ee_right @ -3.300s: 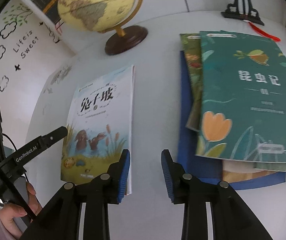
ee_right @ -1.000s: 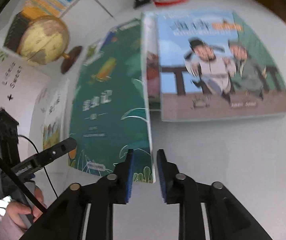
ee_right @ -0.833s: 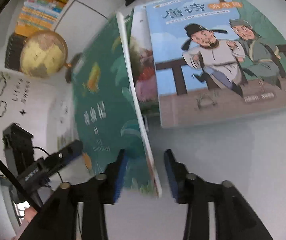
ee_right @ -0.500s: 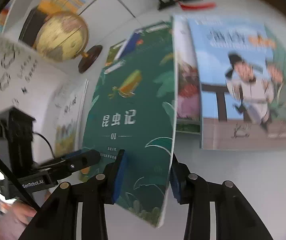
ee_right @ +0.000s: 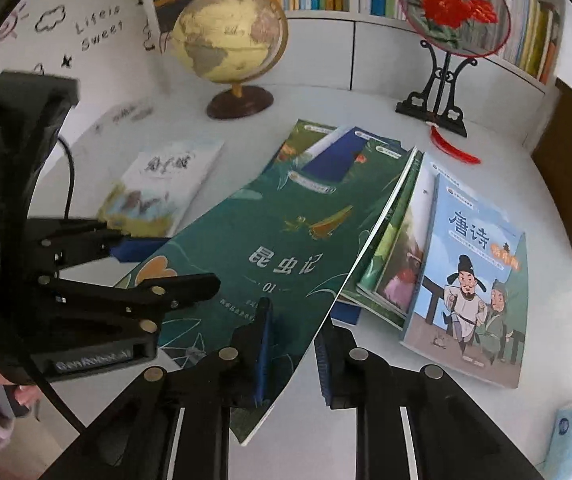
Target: Organize books
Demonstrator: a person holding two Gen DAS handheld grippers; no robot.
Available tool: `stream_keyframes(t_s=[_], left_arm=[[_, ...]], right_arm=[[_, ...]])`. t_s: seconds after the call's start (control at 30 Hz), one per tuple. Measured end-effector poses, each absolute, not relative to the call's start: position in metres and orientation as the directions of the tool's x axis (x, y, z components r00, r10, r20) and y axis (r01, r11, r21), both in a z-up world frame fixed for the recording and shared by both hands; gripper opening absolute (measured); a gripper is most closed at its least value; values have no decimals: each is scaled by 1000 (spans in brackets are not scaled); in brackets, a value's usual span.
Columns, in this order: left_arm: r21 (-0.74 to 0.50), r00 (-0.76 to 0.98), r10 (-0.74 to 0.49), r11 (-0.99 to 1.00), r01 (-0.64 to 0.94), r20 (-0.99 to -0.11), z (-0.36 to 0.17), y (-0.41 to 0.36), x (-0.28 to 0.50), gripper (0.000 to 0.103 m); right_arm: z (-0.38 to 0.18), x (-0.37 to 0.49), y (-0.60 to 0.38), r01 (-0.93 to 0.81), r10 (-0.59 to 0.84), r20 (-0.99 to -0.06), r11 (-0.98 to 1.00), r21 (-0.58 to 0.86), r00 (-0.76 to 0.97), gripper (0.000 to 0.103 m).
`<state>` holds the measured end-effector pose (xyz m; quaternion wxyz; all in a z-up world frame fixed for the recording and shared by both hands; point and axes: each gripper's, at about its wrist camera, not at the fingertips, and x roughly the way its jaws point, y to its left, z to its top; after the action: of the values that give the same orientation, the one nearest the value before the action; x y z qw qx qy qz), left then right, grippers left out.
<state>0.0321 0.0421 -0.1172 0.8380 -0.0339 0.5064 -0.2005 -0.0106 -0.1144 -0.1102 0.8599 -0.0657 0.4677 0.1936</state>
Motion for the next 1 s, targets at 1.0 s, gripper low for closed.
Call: stream_keyframes(t_s=[1.0], left_arm=[[-280,473,-164,942,-185,-866,-156,264,57,43]], right_arm=[[-155,88,81,-478,485,-820,822,310,303,27]])
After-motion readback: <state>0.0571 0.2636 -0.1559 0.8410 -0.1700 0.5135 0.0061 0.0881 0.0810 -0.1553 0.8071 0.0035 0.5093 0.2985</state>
